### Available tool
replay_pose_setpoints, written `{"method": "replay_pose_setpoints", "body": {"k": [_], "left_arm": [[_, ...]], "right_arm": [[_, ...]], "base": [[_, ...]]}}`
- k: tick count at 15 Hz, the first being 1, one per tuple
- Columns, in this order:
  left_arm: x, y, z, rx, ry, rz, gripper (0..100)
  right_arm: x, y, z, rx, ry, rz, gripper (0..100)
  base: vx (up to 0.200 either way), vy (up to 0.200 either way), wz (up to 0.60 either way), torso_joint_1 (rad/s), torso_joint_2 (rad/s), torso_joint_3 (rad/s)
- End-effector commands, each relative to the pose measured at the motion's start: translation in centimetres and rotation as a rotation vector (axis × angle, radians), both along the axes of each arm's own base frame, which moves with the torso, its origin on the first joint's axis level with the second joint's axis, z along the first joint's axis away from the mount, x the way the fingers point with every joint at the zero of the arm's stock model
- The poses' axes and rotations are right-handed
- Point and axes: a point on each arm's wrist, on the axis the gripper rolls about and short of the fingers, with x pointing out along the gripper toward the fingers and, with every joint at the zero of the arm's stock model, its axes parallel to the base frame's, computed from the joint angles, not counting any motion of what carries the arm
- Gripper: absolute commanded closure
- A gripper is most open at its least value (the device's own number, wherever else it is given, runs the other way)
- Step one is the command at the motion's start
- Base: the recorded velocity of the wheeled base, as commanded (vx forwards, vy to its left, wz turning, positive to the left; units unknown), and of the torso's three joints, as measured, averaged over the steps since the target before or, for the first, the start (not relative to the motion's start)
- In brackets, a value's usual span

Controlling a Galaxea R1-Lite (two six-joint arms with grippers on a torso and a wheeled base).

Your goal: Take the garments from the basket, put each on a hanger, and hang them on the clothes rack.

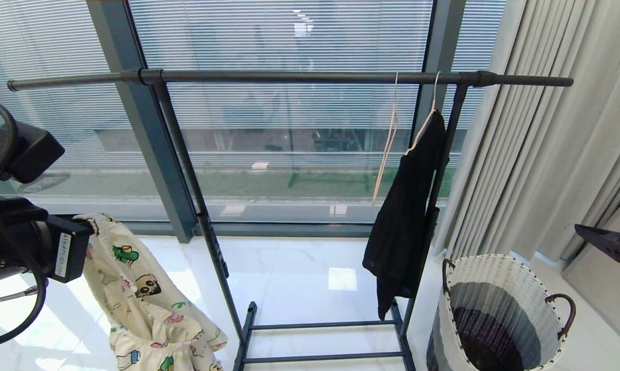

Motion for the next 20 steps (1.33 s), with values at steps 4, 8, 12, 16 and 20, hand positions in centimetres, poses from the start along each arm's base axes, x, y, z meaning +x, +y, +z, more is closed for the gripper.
{"method": "replay_pose_setpoints", "body": {"k": [4,8,12,16,20], "left_arm": [[0.0,0.0,0.3,-0.003,-0.034,0.001,100],[0.0,0.0,0.4,-0.002,-0.046,-0.004,100],[-0.7,0.1,0.6,-0.01,-0.064,-0.003,100],[-1.0,0.1,0.4,-0.01,-0.066,-0.003,100],[-1.0,0.1,0.3,-0.011,-0.059,-0.002,100]], "right_arm": [[0.7,0.3,-0.5,0.004,0.018,-0.004,0],[0.6,0.2,-1.1,0.031,-0.008,-0.008,0],[-0.4,-0.2,-1.5,0.037,-0.025,-0.004,0],[-0.5,-0.1,-1.7,0.044,-0.015,0.025,0],[-0.2,0.2,-1.8,0.072,-0.001,0.062,0]], "base": [[0.0,0.0,0.0,0.239,-0.52,-0.287],[0.0,0.0,0.0,0.091,-0.19,-0.102],[0.0,0.1,0.0,0.005,-0.01,-0.013],[0.0,0.2,0.0,0.006,0.0,-0.002],[0.0,0.2,0.0,0.002,0.0,-0.001]]}}
